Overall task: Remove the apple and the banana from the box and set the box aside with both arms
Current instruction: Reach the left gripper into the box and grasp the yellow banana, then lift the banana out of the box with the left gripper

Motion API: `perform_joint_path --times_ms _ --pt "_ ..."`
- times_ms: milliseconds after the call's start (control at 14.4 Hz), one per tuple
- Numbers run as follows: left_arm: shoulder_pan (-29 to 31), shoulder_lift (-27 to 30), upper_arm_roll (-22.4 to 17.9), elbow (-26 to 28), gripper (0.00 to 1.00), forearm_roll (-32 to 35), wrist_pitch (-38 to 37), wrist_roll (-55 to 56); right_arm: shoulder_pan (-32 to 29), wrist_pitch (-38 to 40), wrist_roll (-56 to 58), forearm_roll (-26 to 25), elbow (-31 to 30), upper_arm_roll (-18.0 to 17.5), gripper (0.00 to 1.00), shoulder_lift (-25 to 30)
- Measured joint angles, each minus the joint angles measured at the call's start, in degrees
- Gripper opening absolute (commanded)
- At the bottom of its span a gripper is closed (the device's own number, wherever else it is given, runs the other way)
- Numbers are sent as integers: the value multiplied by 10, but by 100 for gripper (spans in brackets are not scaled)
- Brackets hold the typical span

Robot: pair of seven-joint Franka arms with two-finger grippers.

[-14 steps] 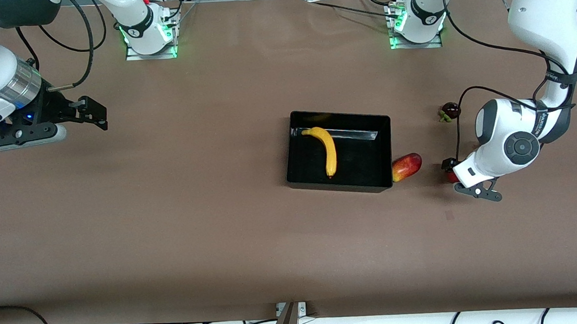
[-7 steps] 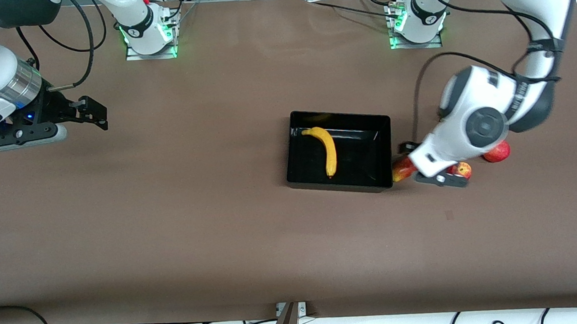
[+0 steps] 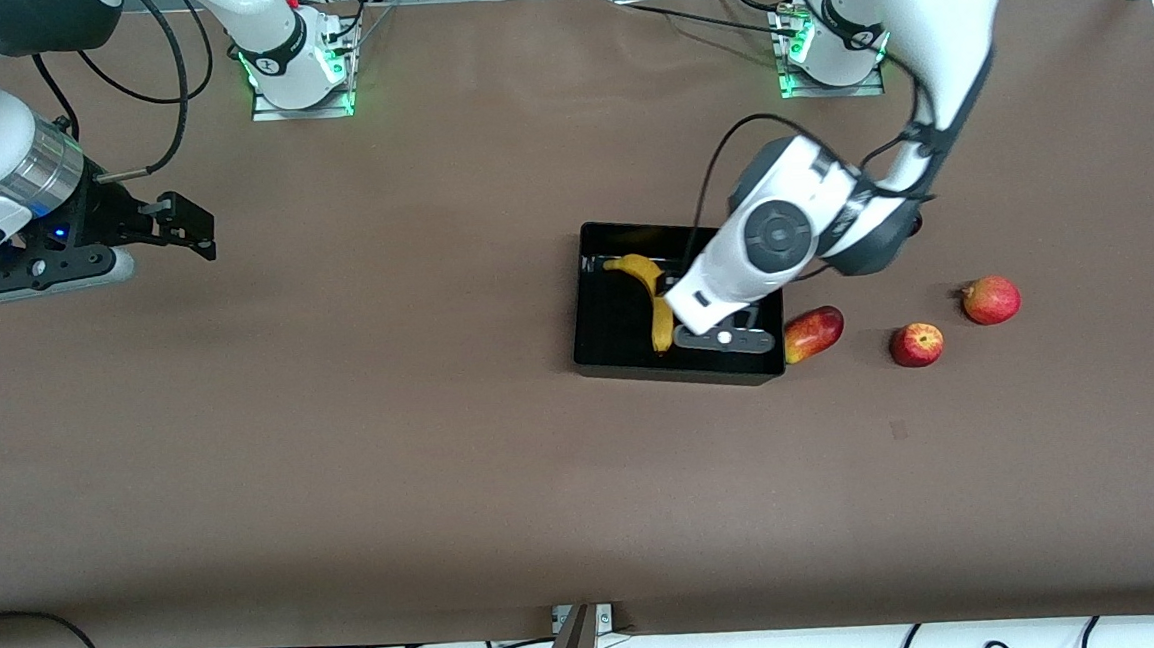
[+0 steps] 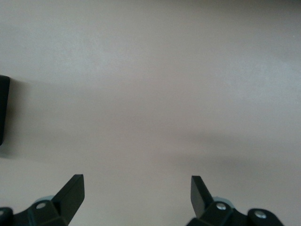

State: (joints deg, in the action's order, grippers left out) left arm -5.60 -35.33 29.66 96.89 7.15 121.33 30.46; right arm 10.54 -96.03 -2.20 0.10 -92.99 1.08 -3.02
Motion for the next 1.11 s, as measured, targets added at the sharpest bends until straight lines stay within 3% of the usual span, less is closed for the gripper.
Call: perform_joint_path --times_ms 417,487,557,626,696,765,1113 --pt "-50 -75 -2 16 100 118 82 120 0 0 0 0 0 0 100 0" --pt "-52 -83 -3 17 91 128 95 132 0 0 0 0 0 0 100 0" --pt "-52 -90 -3 18 54 134 105 136 0 0 0 0 0 0 100 0" --pt "-52 -95 -3 18 28 136 109 137 0 0 0 0 0 0 100 0" --pt "-52 -97 -4 18 10 137 111 138 0 0 0 0 0 0 100 0" --pt "-51 -95 -4 18 0 137 111 138 0 0 0 0 0 0 100 0" --pt "-48 -85 -4 11 0 138 105 142 0 1 0 0 0 0 100 0"
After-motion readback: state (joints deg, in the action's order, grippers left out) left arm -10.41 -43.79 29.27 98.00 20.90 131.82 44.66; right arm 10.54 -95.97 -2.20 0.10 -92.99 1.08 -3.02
